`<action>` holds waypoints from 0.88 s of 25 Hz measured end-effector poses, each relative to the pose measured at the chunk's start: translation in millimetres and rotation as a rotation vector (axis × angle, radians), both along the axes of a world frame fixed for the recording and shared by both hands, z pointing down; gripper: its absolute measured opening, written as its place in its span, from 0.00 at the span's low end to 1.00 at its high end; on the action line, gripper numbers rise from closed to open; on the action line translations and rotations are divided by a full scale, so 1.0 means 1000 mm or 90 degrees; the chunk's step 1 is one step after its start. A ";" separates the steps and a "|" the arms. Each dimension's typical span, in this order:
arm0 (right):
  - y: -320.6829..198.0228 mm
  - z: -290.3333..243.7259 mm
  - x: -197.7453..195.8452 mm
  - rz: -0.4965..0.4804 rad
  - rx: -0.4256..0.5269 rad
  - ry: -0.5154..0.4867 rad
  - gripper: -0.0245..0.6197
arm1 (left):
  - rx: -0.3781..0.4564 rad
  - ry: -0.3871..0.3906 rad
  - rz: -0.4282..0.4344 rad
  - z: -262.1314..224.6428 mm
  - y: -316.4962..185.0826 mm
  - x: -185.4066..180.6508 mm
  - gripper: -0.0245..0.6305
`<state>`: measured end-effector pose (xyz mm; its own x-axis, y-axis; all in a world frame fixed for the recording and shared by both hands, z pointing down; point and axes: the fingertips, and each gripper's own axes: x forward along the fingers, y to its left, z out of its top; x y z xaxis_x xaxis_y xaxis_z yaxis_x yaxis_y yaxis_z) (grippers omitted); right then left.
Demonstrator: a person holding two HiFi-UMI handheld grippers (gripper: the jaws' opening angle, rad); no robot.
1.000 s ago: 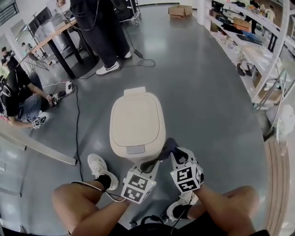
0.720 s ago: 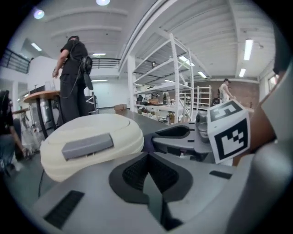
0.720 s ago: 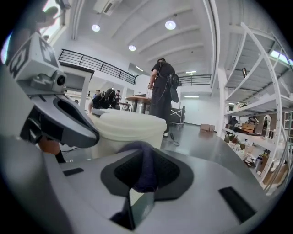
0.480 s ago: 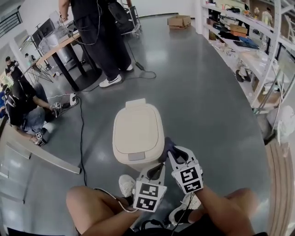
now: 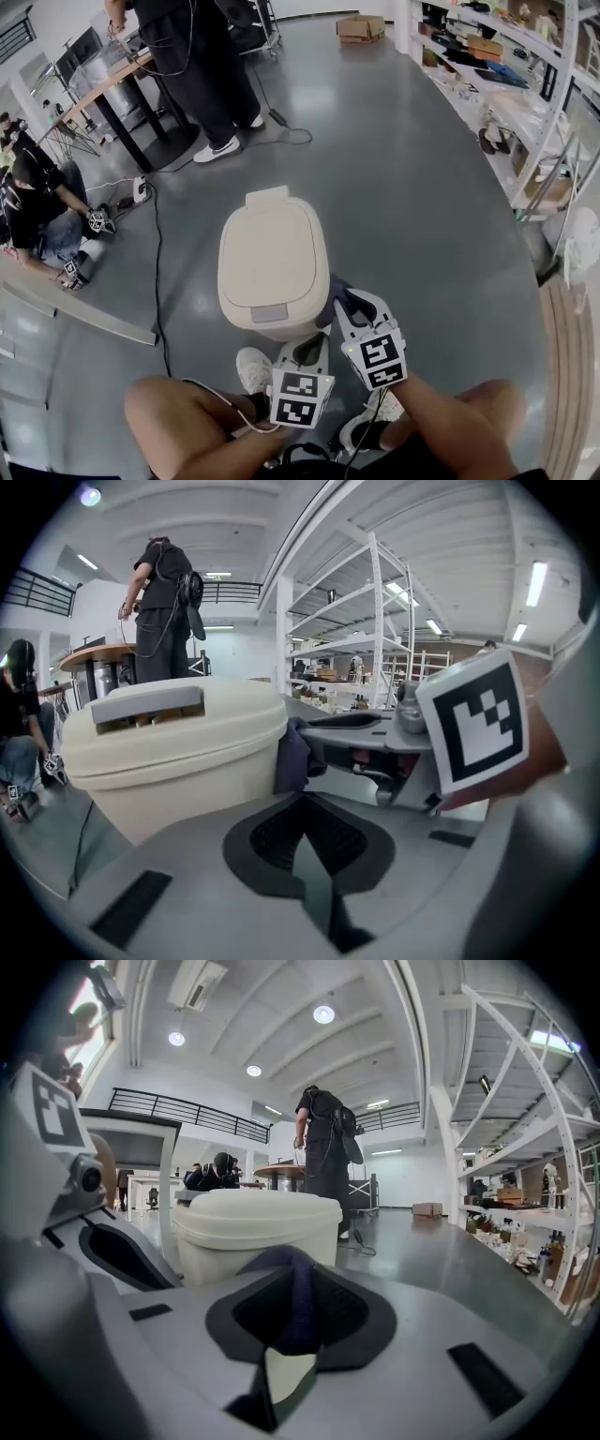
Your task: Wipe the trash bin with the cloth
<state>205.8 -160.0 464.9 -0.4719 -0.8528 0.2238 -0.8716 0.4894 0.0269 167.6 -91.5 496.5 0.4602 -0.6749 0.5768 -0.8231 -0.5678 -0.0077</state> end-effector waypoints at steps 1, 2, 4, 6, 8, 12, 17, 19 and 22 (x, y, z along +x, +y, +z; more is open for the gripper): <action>-0.001 0.002 0.000 0.001 -0.001 0.001 0.14 | -0.003 -0.001 -0.001 0.002 0.000 0.000 0.03; -0.001 0.004 0.000 0.001 -0.002 0.002 0.14 | -0.005 -0.002 -0.002 0.005 0.000 0.000 0.03; -0.001 0.008 -0.002 -0.001 -0.011 0.000 0.14 | -0.007 -0.005 -0.003 0.008 -0.001 -0.001 0.03; -0.001 0.014 -0.002 -0.002 -0.019 0.002 0.14 | -0.018 -0.003 -0.001 0.013 0.001 0.000 0.03; -0.002 0.021 -0.002 0.000 -0.026 0.004 0.14 | -0.039 0.002 0.003 0.020 0.002 0.003 0.03; -0.006 0.034 -0.002 0.012 -0.045 0.000 0.14 | -0.071 -0.008 -0.004 0.038 0.001 0.004 0.03; -0.007 0.056 -0.003 -0.003 -0.067 0.010 0.14 | -0.076 -0.040 -0.004 0.055 -0.001 0.000 0.03; -0.008 0.069 -0.004 -0.017 -0.077 0.020 0.14 | -0.086 -0.043 -0.005 0.061 -0.002 -0.002 0.03; -0.011 0.088 -0.005 -0.042 -0.093 0.040 0.14 | -0.109 -0.045 -0.002 0.073 -0.002 0.001 0.03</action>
<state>200.9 -171.0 552.9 -0.5072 -0.7760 0.3749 -0.8359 0.5488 0.0050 168.4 -93.5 569.8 0.4127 -0.5655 0.7141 -0.8255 -0.5636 0.0308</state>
